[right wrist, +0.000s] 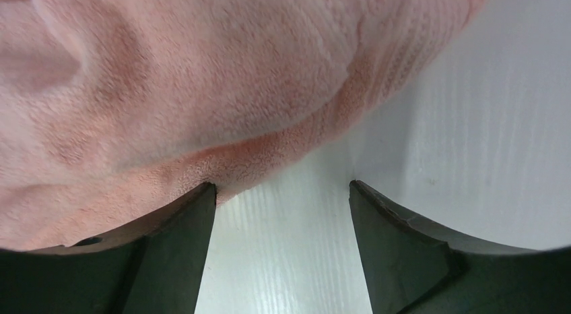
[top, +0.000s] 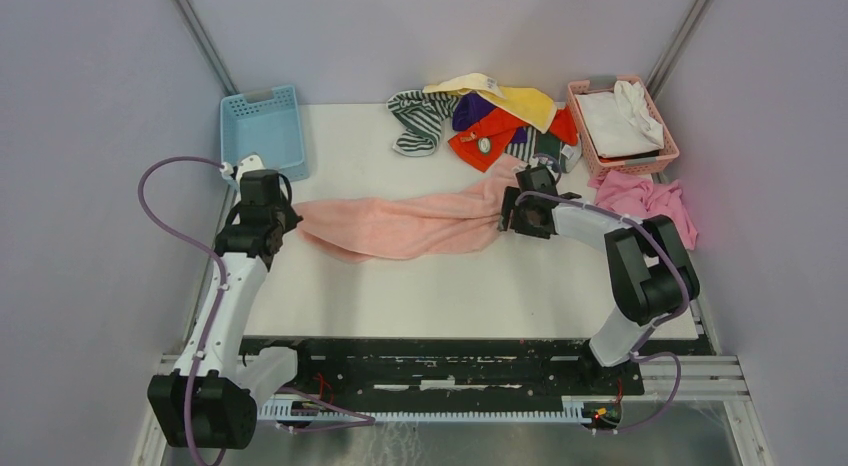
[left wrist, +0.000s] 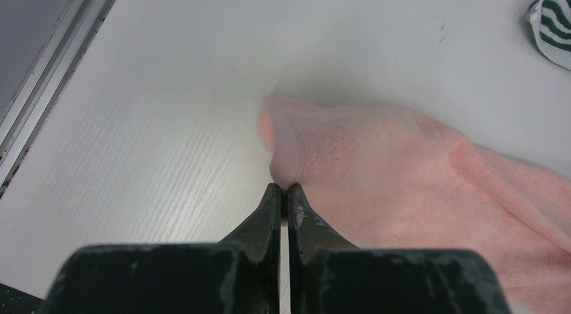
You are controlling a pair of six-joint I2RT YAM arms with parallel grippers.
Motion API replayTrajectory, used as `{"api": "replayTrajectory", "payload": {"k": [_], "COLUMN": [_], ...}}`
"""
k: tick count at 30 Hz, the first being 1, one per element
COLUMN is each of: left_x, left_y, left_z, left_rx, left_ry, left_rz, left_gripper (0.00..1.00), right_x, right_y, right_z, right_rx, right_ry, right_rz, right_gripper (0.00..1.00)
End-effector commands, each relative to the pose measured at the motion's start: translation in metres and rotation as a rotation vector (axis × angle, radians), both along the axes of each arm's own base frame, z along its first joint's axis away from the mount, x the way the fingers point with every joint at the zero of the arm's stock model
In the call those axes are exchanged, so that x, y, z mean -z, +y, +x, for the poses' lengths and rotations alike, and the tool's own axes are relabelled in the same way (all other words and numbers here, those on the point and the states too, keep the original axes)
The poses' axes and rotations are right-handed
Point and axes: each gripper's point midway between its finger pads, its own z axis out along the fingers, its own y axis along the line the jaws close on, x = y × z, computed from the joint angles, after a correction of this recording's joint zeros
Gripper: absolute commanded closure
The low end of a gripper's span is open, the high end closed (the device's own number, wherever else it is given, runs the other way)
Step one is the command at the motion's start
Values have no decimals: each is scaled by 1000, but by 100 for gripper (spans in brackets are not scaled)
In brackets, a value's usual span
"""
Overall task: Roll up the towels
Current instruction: Flatten out the towel at the center of the board.
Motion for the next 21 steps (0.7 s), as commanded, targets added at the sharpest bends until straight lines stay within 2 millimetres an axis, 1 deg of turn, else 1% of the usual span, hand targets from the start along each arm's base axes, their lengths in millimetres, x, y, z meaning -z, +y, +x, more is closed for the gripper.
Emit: {"api": "replayTrajectory", "payload": {"k": [1, 7, 10, 13, 15, 16, 17, 19, 20, 21], "left_x": [-18, -23, -26, -31, -35, -38, -43, -53, -63, -72], "left_y": [-1, 0, -1, -1, 0, 0, 0, 4, 8, 12], "left_z": [10, 10, 11, 13, 14, 15, 16, 17, 19, 19], "left_rx": [35, 32, 36, 37, 33, 30, 29, 10, -4, -22], "left_ry": [-83, -102, -111, -123, -133, -139, -149, -167, -183, -196], "left_rz": [22, 28, 23, 22, 24, 25, 26, 39, 52, 69], "left_gripper": [97, 97, 97, 97, 97, 97, 97, 97, 97, 97], "right_x": [-3, 7, 9, 4, 0, -3, -7, -17, -27, -37], "right_y": [19, 22, 25, 31, 35, 36, 37, 32, 27, 21], "right_z": [25, 32, 39, 50, 60, 64, 68, 71, 72, 70], "right_rx": [17, 7, -9, -31, -40, -46, -55, -65, -62, -61], "right_ry": [-39, -27, -41, -68, -93, -99, -105, -109, -119, -121], "right_rz": [90, 89, 86, 100, 107, 105, 96, 62, 35, 0], "right_gripper": [20, 27, 34, 42, 52, 59, 70, 86, 94, 99]}}
